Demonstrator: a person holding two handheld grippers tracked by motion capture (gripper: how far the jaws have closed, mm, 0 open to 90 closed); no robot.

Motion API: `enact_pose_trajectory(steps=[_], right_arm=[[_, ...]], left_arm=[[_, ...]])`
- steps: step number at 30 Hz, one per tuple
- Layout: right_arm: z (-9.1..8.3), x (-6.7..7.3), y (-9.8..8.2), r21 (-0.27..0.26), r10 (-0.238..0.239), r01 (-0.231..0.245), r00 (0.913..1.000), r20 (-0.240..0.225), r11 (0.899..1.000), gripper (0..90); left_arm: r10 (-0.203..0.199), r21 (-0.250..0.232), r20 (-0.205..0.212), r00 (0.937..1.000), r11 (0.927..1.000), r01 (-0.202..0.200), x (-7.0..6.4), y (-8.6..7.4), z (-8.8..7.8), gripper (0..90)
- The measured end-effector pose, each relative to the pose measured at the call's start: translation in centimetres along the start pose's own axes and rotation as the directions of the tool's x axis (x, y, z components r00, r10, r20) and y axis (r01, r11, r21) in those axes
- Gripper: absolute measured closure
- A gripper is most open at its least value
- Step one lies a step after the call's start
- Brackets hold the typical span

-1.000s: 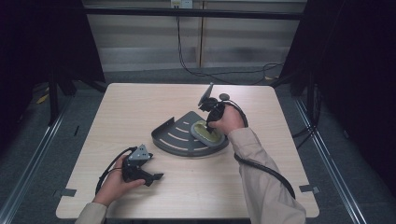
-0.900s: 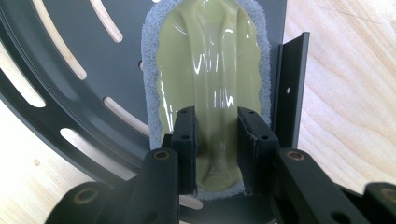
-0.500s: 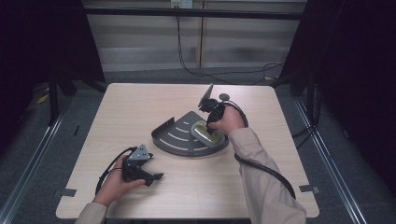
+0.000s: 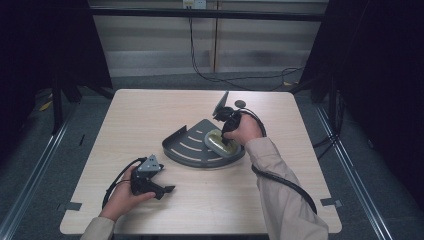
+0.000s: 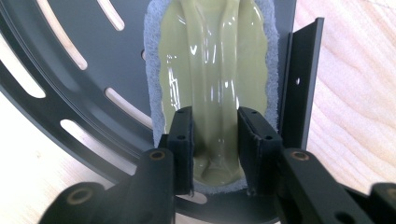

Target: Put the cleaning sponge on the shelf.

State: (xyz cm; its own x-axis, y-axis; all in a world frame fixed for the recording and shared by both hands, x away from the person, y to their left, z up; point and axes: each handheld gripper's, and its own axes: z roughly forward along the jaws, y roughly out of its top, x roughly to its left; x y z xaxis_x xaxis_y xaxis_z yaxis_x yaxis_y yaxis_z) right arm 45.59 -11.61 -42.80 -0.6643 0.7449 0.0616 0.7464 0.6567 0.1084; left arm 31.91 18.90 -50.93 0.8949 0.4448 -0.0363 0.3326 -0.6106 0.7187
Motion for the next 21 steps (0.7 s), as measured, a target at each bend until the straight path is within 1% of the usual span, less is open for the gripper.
enact_pose_trajectory(steps=[2, 6, 11, 12, 14, 17, 19, 20, 21], right_arm=[[0.0, 0.0, 0.0, 0.003, 0.003, -0.003, 1.0, 0.0, 1.0, 66.5], [0.1, -0.1, -0.2, 0.001, 0.01, -0.01, 0.9999, -0.001, 1.0, 61.3], [-0.2, -0.2, -0.4, -0.003, 0.02, -0.02, 0.9998, 0.0, 1.0, 52.1], [-0.3, -0.3, -0.4, -0.009, 0.026, -0.025, 0.9997, 0.002, 1.0, 47.6], [-0.4, -0.3, -0.5, -0.009, 0.025, -0.025, 0.9997, 0.002, 1.0, 46.3], [-0.7, -0.3, -0.6, -0.021, 0.029, -0.029, 0.9996, 0.002, 0.999, 40.4], [-0.9, -0.3, -0.7, -0.03, 0.023, -0.022, 0.9997, 0.008, 0.999, 36.1], [-1.0, -0.2, -0.8, -0.032, 0.026, -0.026, 0.9996, 0.013, 0.999, 33.6], [-1.2, -0.2, -0.8, -0.032, 0.023, -0.023, 0.9996, 0.017, 0.999, 32.8]], left_arm=[[0.001, 0.001, 0.0, 1.0, 1.0, -0.001, 0.0, 0.0, 0.0, 9.9], [0.0, 0.0, 0.0, 1.0, 1.0, 0.0, 0.0, 0.0, 0.0, 9.9], [0.0, 0.001, 0.0, 1.0, 1.0, 0.0, 0.0, 0.0, 0.0, 9.8], [0.0, 0.001, 0.0, 1.0, 1.0, 0.0, 0.0, 0.0, 0.0, 9.8], [0.0, 0.0, 0.0, 1.0, 1.0, 0.0, 0.0, 0.0, 0.0, 9.8], [0.0, 0.001, 0.0, 1.0, 1.0, 0.0, 0.0, 0.0, 0.0, 9.8], [0.0, 0.001, 0.0, 1.0, 1.0, 0.0, 0.0, 0.0, 0.0, 9.8], [0.0, 0.001, 0.0, 1.0, 1.0, 0.0, 0.0, 0.0, 0.0, 9.8], [0.0, 0.001, 0.0, 1.0, 1.0, 0.0, 0.0, 0.0, 0.0, 9.8]])
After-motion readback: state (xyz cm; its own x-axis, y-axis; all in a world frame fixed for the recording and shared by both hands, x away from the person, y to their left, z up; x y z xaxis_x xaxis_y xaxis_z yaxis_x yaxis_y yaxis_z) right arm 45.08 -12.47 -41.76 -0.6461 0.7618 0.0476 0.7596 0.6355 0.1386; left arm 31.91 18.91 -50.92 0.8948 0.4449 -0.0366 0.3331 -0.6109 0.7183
